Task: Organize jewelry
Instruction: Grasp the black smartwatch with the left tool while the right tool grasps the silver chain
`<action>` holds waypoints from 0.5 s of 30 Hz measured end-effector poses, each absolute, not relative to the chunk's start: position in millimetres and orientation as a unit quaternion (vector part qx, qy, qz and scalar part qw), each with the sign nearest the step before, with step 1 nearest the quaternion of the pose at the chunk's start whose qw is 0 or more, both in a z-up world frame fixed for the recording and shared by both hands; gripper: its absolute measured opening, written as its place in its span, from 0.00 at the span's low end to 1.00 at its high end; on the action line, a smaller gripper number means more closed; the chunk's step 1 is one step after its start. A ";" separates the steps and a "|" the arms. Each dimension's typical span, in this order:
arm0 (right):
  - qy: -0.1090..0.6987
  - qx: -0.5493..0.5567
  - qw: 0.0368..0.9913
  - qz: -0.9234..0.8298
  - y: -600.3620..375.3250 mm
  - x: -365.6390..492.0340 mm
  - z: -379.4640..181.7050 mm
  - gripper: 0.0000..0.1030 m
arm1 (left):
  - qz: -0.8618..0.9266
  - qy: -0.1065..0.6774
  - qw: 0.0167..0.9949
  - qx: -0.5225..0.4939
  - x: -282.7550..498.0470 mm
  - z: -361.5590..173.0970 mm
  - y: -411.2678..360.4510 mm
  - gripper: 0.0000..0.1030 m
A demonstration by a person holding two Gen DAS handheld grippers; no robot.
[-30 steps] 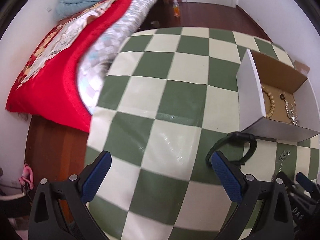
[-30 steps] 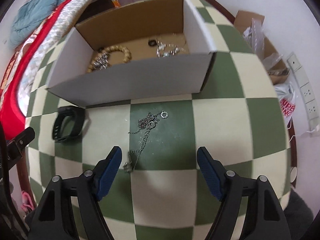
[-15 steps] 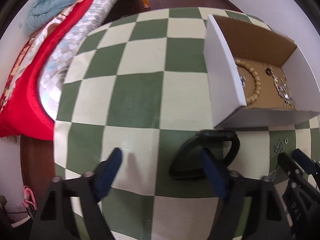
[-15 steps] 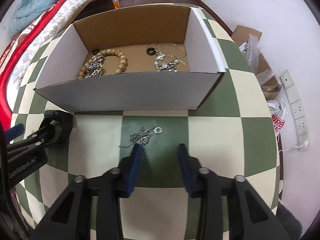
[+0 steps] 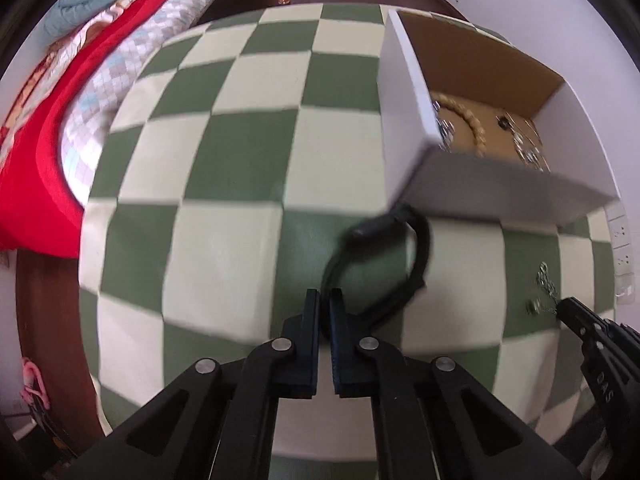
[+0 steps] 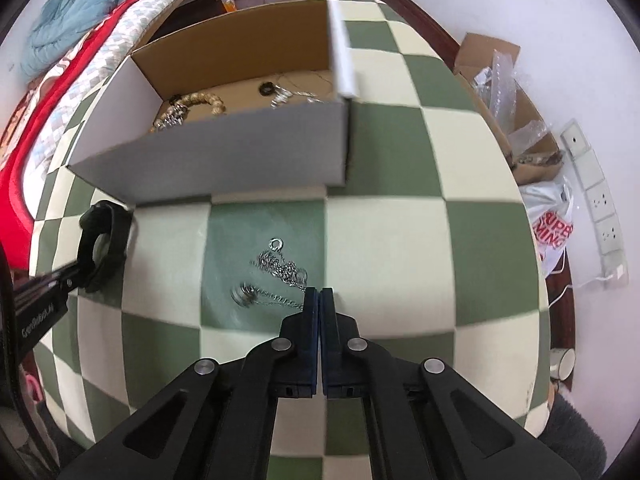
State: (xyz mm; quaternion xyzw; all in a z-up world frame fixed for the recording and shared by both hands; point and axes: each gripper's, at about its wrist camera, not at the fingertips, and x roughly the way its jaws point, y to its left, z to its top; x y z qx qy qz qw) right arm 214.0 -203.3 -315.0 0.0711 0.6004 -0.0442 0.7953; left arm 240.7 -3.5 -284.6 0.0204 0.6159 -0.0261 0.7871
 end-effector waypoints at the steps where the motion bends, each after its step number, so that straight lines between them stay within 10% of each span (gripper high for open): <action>1: 0.600 0.082 0.794 -0.042 -207.9 208.0 -314.6 0.00 | -0.029 0.619 0.785 0.015 231.9 -284.9 -4.6 0.02; 15: 0.602 0.181 0.778 -0.021 -261.0 158.9 -302.5 0.12 | -0.040 0.641 0.766 -0.010 171.2 -290.1 -17.9 0.01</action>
